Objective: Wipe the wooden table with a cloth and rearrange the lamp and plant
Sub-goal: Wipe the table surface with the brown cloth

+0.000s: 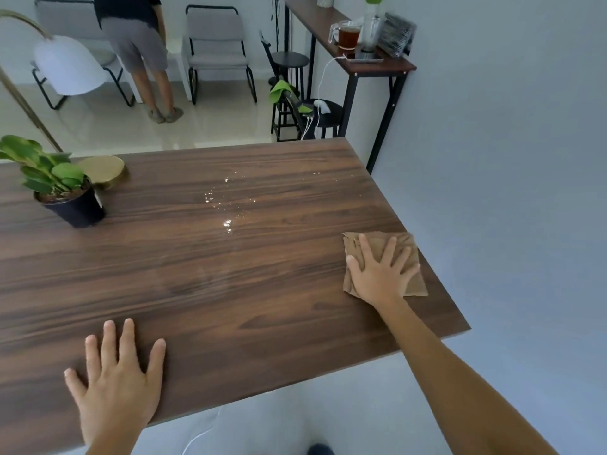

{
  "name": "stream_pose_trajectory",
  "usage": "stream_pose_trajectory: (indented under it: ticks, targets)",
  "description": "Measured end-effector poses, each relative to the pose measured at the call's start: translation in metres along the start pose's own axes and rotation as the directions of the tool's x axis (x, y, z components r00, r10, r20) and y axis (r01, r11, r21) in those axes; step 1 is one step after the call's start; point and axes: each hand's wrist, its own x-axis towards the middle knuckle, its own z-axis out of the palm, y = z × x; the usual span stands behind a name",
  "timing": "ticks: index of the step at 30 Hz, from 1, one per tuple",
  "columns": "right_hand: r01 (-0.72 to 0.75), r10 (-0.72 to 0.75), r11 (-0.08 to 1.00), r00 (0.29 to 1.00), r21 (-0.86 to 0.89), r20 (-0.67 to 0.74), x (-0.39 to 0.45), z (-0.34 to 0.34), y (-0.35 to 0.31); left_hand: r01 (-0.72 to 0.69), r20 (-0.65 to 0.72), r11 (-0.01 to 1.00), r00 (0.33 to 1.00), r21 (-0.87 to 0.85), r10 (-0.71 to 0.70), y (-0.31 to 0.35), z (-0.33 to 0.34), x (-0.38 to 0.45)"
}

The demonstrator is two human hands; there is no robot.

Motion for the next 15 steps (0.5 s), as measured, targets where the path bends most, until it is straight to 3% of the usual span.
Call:
stream_pose_trajectory:
  ticks: [3,5,7,11,13,15]
  targets:
    - [0.304,-0.305,0.952,0.951,-0.025,-0.055,-0.048,0.023,-0.018,-0.008,-0.002,1.000,1.000,0.009,0.008,-0.004,0.002,0.000]
    - [0.492,-0.492,0.870,0.865,-0.030,-0.097,-0.088,0.028,0.011,-0.001,-0.017,1.000,1.000,0.004,0.001,-0.005,0.005,0.002]
    - [0.558,-0.562,0.827,0.823,-0.065,-0.081,-0.107,0.029,0.066,0.004,-0.009,1.000,1.000,0.008,-0.004,-0.003,0.003,0.001]
    - [0.436,-0.437,0.888,0.899,-0.144,0.027,-0.057,0.011,0.166,0.019,-0.008,0.999,1.000,0.027,-0.018,0.002,-0.001,-0.002]
    - [0.395,-0.388,0.894,0.918,-0.213,0.078,-0.011,0.006,0.160,0.029,0.013,0.999,0.999,0.044,-0.029,0.005,-0.003,-0.003]
    - [0.211,-0.207,0.964,0.977,-0.163,0.043,0.018,-0.009,0.108,0.029,0.030,0.998,0.999,0.047,-0.031,0.006,-0.007,-0.003]
